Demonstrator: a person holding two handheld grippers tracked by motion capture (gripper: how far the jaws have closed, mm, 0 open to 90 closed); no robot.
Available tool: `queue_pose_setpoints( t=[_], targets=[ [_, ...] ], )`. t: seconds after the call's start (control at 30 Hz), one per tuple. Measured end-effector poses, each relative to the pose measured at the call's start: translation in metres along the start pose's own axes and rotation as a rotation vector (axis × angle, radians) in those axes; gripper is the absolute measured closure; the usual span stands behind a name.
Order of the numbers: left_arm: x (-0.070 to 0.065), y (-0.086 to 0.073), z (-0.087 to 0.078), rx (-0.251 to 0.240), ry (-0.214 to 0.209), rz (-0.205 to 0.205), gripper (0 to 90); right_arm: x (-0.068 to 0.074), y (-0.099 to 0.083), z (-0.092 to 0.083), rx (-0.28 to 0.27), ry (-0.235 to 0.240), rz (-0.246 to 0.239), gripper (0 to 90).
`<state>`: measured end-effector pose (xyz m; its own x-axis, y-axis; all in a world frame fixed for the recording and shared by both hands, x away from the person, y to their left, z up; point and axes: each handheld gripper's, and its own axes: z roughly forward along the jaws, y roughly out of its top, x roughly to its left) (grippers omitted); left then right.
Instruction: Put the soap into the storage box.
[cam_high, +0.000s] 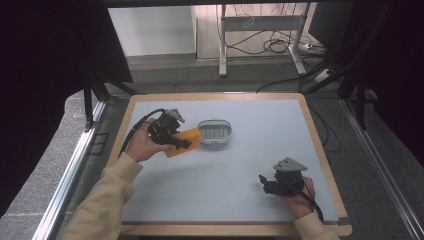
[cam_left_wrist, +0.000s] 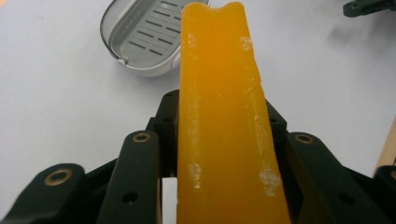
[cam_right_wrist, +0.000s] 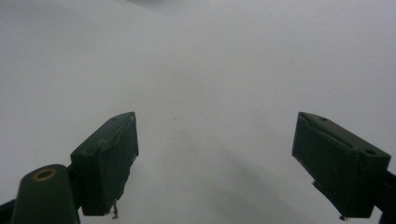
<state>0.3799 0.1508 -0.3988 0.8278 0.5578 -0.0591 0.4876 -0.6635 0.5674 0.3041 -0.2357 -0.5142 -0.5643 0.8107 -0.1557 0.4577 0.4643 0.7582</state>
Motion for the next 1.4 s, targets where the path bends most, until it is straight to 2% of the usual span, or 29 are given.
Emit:
queue_pose_setpoints(
  t=[0.17, 0.33, 0.97, 1.23, 1.4],
  targets=[
    [0.005, 0.007, 0.006, -0.011, -0.011, 0.021, 62.0, 0.000, 0.000, 0.000, 0.001, -0.001, -0.001, 15.0],
    [0.010, 0.014, 0.013, -0.011, -0.015, 0.025, 62.0, 0.000, 0.000, 0.000, 0.004, 0.000, -0.002, 15.0],
    [0.027, 0.028, 0.033, 0.005, -0.031, 0.012, 62.0, -0.001, -0.001, 0.001, 0.010, -0.003, -0.003, 15.0],
    [0.032, 0.038, 0.038, 0.004, -0.037, 0.032, 61.9, -0.002, -0.001, 0.001, 0.008, -0.007, 0.005, 15.0],
    [0.035, 0.043, 0.043, 0.012, -0.043, 0.028, 61.9, -0.002, -0.001, 0.001, 0.007, -0.005, 0.005, 15.0]
  ],
)
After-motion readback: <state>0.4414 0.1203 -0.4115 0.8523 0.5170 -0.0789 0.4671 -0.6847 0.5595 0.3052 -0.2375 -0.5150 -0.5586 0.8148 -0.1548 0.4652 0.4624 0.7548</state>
